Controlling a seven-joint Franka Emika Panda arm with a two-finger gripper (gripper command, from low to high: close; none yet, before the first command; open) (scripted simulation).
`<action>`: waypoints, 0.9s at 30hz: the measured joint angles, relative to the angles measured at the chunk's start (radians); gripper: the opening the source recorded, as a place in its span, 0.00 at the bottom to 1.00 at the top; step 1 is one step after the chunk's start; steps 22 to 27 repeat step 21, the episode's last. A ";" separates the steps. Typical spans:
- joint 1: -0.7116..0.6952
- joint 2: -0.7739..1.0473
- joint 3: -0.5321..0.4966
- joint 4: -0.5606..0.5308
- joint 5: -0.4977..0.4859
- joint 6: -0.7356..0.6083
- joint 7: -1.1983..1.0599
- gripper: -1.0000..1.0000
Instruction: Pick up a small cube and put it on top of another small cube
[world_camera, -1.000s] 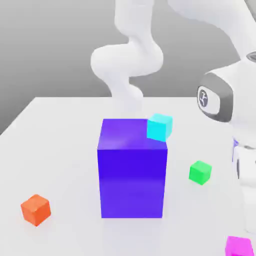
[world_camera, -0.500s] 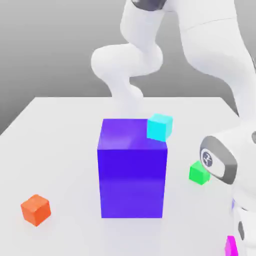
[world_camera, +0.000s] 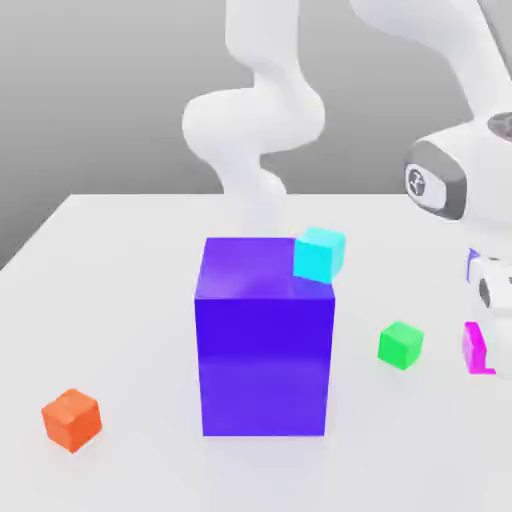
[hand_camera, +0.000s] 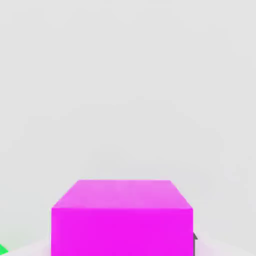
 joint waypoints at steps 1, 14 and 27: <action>0.023 -0.035 0.004 -0.036 0.008 0.003 0.006 0.00; -0.002 -0.184 0.136 -0.350 -0.126 0.178 0.200 0.00; -0.026 -0.020 0.110 -0.347 -0.281 0.335 0.305 1.00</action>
